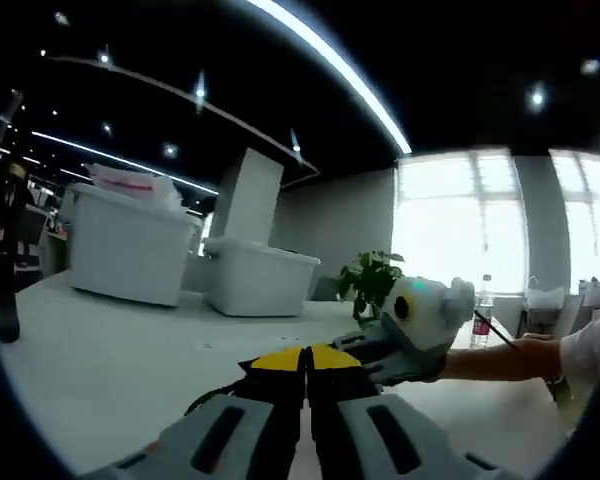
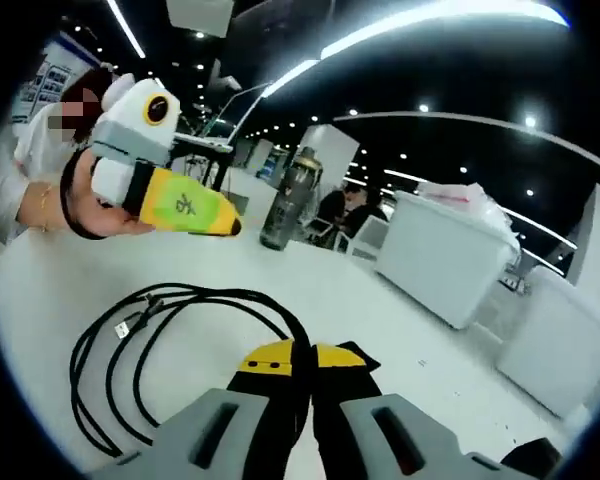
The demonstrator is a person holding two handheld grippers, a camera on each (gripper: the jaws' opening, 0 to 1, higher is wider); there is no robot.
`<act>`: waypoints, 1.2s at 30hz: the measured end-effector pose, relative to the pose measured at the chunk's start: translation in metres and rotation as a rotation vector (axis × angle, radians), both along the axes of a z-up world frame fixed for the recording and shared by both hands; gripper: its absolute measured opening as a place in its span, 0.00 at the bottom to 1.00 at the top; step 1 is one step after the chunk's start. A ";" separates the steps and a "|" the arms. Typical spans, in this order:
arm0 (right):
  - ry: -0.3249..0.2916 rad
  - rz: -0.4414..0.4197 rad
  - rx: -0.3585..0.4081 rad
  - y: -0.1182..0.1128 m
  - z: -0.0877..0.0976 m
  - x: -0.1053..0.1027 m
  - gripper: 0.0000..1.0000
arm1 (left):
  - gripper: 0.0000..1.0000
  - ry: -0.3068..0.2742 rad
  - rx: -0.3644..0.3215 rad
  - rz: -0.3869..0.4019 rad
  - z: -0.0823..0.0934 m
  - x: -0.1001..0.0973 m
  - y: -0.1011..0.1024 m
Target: Coil the Type-C to USB data cable on the desktop and secure it with Velcro straps.
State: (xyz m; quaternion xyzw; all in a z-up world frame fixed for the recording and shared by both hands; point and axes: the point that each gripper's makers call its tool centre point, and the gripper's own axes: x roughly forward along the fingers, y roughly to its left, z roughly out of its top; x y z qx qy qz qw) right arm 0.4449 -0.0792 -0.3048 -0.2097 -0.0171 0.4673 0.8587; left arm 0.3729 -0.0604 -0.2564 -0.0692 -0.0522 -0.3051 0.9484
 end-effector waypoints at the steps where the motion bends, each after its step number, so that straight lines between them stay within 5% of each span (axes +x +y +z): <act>1: 0.060 -0.047 0.104 0.002 0.005 0.011 0.07 | 0.02 0.007 0.007 0.014 -0.003 0.003 0.004; 5: 0.149 -0.125 0.326 -0.009 0.028 0.025 0.09 | 0.03 -0.015 0.041 0.094 -0.004 0.012 0.025; 12: 0.170 -0.238 0.459 -0.072 0.049 0.016 0.09 | 0.03 0.008 0.016 0.202 -0.011 0.023 0.050; 16: 0.039 -0.369 0.410 -0.127 0.052 0.005 0.09 | 0.03 -0.017 0.094 0.302 -0.019 0.035 0.070; 19: 0.002 -0.471 0.462 -0.172 0.052 0.000 0.09 | 0.03 0.010 0.054 0.371 -0.026 0.042 0.088; 22: 0.044 -0.613 0.573 -0.222 0.046 0.008 0.10 | 0.10 0.017 0.000 0.402 -0.027 0.043 0.100; 27: 0.009 -0.652 0.577 -0.248 0.035 0.015 0.28 | 0.14 0.027 0.020 0.462 -0.038 0.040 0.117; 31: 0.147 -0.717 0.716 -0.262 0.005 0.023 0.30 | 0.19 0.061 0.021 0.467 -0.050 0.043 0.122; 34: 0.183 -0.781 0.768 -0.279 -0.004 0.026 0.31 | 0.24 -0.002 0.109 0.495 -0.046 0.045 0.128; 36: 0.106 -0.767 0.812 -0.287 0.010 0.023 0.31 | 0.27 -0.004 0.121 0.497 -0.047 0.045 0.127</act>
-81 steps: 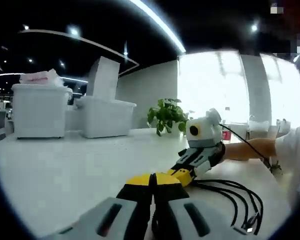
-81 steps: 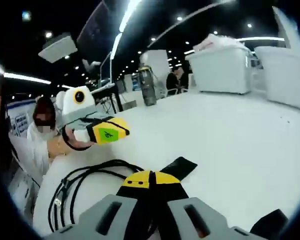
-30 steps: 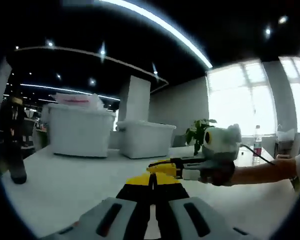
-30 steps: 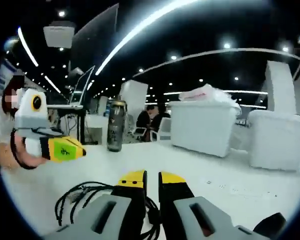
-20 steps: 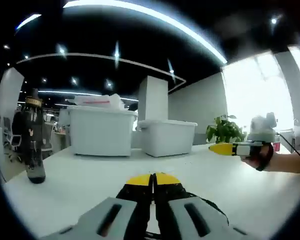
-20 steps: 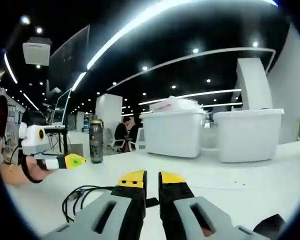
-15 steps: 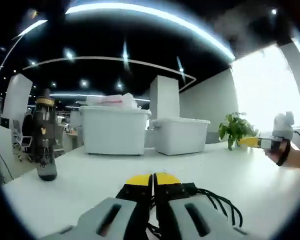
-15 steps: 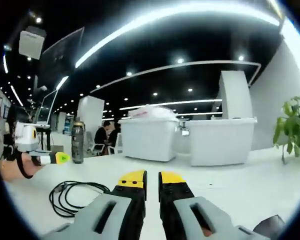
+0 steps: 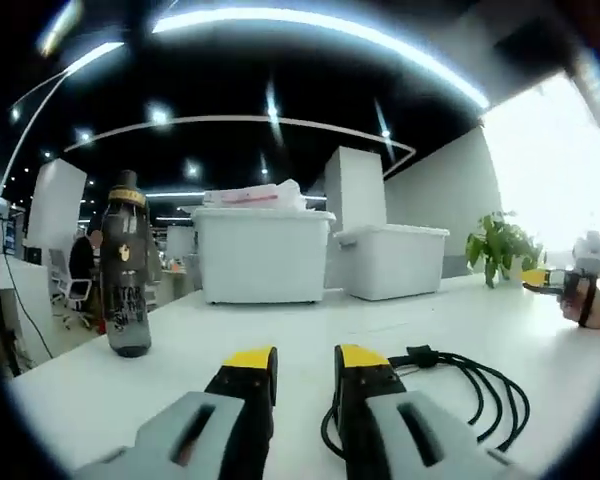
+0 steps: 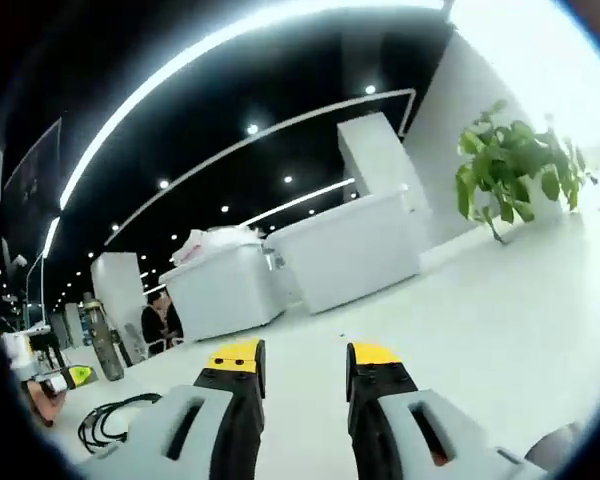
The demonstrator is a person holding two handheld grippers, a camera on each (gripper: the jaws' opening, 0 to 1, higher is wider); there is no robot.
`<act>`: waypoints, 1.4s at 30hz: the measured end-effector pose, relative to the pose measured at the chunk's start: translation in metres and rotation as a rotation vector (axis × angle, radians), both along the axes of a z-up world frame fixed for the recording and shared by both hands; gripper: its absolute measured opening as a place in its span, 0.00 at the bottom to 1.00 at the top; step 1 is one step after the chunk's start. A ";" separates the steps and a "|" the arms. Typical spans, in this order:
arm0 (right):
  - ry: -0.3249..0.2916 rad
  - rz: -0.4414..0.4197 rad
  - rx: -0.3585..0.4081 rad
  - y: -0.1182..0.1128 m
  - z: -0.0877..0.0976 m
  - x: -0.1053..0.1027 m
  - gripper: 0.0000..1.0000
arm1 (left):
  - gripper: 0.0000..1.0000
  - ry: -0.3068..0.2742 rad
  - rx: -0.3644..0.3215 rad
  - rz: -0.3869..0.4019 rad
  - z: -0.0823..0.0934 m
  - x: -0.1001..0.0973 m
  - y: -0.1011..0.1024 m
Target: Coil the Type-C to USB data cable on the desktop and secure it with Velcro straps.
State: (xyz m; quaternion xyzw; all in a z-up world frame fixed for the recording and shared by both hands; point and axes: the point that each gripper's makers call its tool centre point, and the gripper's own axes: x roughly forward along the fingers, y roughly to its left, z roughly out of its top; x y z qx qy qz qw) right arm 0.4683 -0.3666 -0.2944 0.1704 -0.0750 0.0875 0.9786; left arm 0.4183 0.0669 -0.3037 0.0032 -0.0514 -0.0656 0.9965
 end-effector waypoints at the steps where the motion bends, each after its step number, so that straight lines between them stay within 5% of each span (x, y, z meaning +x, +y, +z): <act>1: -0.007 -0.017 -0.016 -0.003 0.001 0.000 0.32 | 0.28 -0.002 -0.003 0.001 0.000 0.000 0.000; 5: 0.009 -0.118 -0.073 -0.021 -0.003 0.002 0.35 | 0.30 -0.008 -0.045 -0.005 0.000 0.001 0.002; 8: -0.008 -0.126 -0.142 -0.020 -0.001 0.003 0.38 | 0.32 -0.014 0.048 0.048 0.001 0.000 0.010; 10: -0.023 -0.120 -0.169 -0.013 -0.001 0.003 0.42 | 0.36 -0.015 0.046 0.052 0.000 0.001 0.011; 14: -0.025 -0.114 -0.226 -0.005 -0.001 0.003 0.44 | 0.48 -0.020 -0.022 0.029 -0.002 0.003 0.014; 22: -0.037 -0.088 -0.155 -0.008 0.000 0.000 0.45 | 0.50 -0.062 -0.083 0.071 -0.004 -0.008 0.029; 30: -0.019 -0.062 -0.123 -0.007 -0.003 -0.011 0.45 | 0.50 -0.071 0.008 0.142 -0.005 -0.040 0.019; 34: -0.026 -0.040 -0.264 0.010 -0.005 -0.022 0.45 | 0.50 -0.068 0.117 0.128 -0.005 -0.056 -0.003; 42: 0.023 0.010 -0.225 0.024 -0.015 -0.050 0.47 | 0.55 -0.085 0.004 0.127 -0.003 -0.093 -0.013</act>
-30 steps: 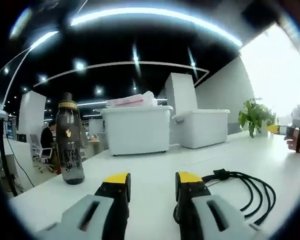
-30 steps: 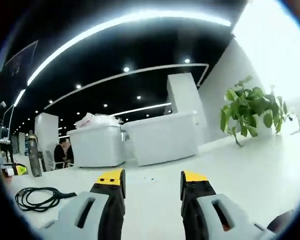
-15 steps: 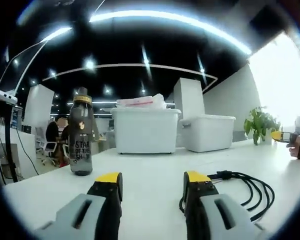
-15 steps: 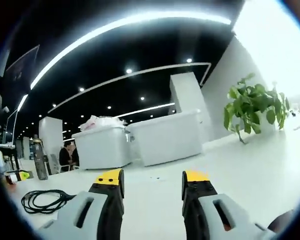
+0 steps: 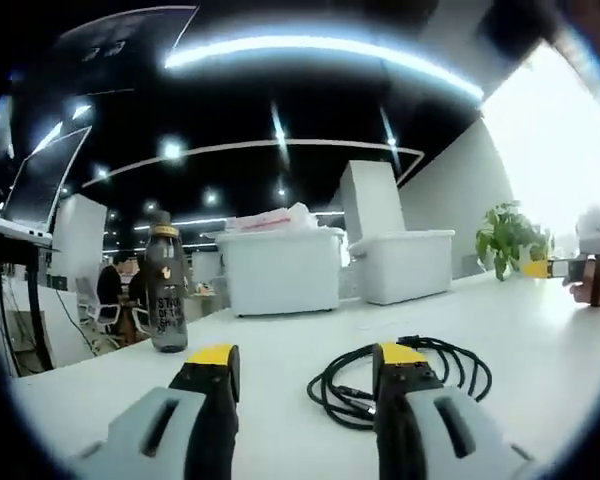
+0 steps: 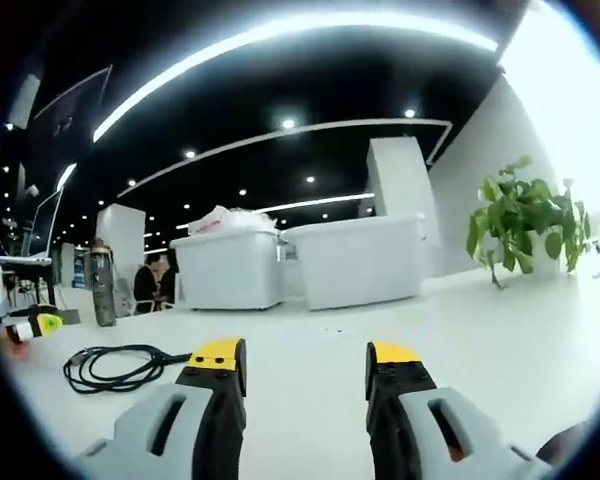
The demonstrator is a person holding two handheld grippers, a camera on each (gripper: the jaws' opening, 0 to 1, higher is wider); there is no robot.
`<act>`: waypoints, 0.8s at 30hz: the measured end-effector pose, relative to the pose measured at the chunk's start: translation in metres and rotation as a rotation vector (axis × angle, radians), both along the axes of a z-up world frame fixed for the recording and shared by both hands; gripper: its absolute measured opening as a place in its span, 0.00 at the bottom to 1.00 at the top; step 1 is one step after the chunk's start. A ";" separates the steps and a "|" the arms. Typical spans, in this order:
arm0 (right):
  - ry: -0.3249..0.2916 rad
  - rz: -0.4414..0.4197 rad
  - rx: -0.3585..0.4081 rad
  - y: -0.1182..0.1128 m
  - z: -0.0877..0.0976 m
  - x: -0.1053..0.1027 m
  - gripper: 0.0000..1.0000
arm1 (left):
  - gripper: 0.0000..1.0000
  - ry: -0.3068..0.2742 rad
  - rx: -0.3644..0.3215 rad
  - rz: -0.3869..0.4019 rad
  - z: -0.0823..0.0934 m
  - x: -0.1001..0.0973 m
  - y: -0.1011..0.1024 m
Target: Coil the Type-C to USB data cable on the desktop and secure it with Velcro straps.
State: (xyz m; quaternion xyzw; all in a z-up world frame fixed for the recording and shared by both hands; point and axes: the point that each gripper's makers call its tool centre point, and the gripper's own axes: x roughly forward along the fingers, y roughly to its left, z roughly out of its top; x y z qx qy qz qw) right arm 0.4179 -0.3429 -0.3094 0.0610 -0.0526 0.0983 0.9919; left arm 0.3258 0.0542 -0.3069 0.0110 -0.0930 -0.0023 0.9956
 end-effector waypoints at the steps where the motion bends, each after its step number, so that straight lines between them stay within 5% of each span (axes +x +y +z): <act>1: 0.010 -0.006 0.019 -0.001 -0.001 -0.004 0.47 | 0.55 -0.004 -0.002 0.005 0.000 -0.005 0.001; 5: 0.025 -0.039 0.069 -0.006 -0.004 -0.017 0.47 | 0.55 0.048 0.028 0.063 -0.009 -0.027 0.004; 13: 0.046 -0.034 0.091 -0.001 -0.007 -0.038 0.47 | 0.55 0.054 0.061 0.045 -0.010 -0.040 -0.002; 19: 0.052 -0.032 0.105 -0.001 -0.007 -0.043 0.47 | 0.54 0.049 -0.048 0.086 -0.012 -0.047 0.015; 24: 0.069 -0.037 0.232 -0.013 -0.008 -0.050 0.45 | 0.54 0.030 -0.092 0.082 -0.011 -0.055 0.014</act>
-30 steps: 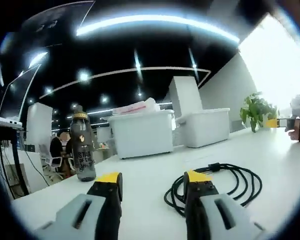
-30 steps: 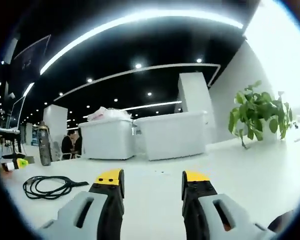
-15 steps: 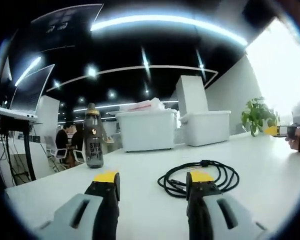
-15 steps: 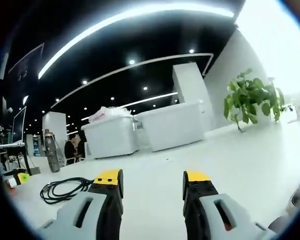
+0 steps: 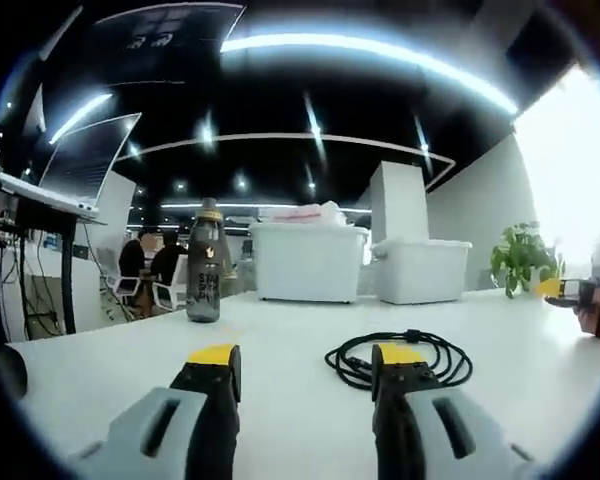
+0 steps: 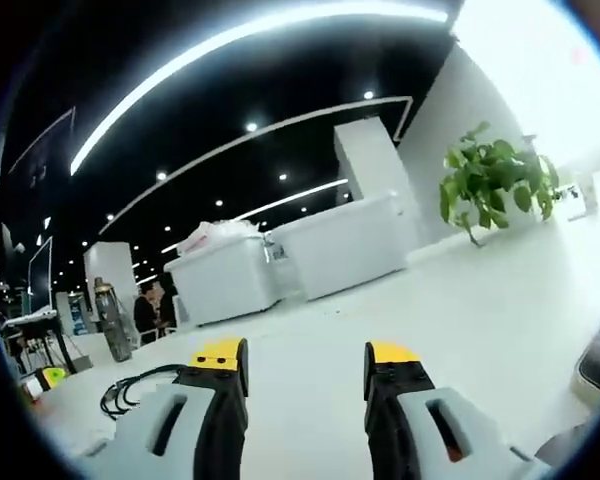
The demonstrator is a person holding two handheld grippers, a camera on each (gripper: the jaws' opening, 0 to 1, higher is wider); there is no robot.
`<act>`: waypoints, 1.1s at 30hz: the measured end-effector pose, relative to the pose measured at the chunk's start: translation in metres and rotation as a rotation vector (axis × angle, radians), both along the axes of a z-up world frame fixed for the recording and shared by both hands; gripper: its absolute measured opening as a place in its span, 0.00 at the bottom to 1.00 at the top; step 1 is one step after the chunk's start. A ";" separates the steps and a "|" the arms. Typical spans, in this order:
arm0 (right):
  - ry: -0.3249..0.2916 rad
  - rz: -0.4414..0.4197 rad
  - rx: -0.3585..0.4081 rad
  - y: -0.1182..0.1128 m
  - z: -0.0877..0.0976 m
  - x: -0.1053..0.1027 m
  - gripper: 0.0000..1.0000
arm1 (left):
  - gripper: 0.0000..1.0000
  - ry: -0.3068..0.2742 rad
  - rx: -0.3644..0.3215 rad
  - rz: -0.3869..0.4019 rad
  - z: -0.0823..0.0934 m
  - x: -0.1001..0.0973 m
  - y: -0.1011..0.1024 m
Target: Coil the Type-C to USB data cable on the desktop and secure it with Velcro straps.
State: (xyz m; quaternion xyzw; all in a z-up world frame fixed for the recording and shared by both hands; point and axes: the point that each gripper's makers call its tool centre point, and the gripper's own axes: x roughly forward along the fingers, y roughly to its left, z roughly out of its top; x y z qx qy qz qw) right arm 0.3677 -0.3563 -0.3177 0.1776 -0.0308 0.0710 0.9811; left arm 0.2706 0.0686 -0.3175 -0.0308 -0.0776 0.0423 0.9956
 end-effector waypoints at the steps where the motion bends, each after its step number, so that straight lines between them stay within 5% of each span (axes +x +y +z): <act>1: 0.004 -0.001 0.010 -0.001 -0.001 -0.001 0.45 | 0.54 0.007 0.006 0.000 -0.001 -0.004 -0.002; 5: 0.041 -0.033 -0.034 -0.008 -0.007 -0.008 0.46 | 0.54 0.047 0.074 -0.002 -0.007 -0.009 -0.009; 13: 0.011 0.025 -0.186 0.018 -0.004 -0.017 0.52 | 0.54 0.041 0.058 0.004 -0.007 -0.015 -0.007; 19: 0.024 0.096 0.018 0.020 -0.004 -0.023 0.53 | 0.54 0.046 0.070 -0.023 -0.007 -0.012 -0.012; 27: 0.011 0.080 -0.009 0.017 -0.007 -0.029 0.50 | 0.54 0.059 0.081 -0.033 -0.009 -0.009 -0.014; 33: 0.022 0.131 0.077 0.023 -0.006 -0.020 0.48 | 0.54 0.067 0.089 -0.040 -0.011 -0.008 -0.017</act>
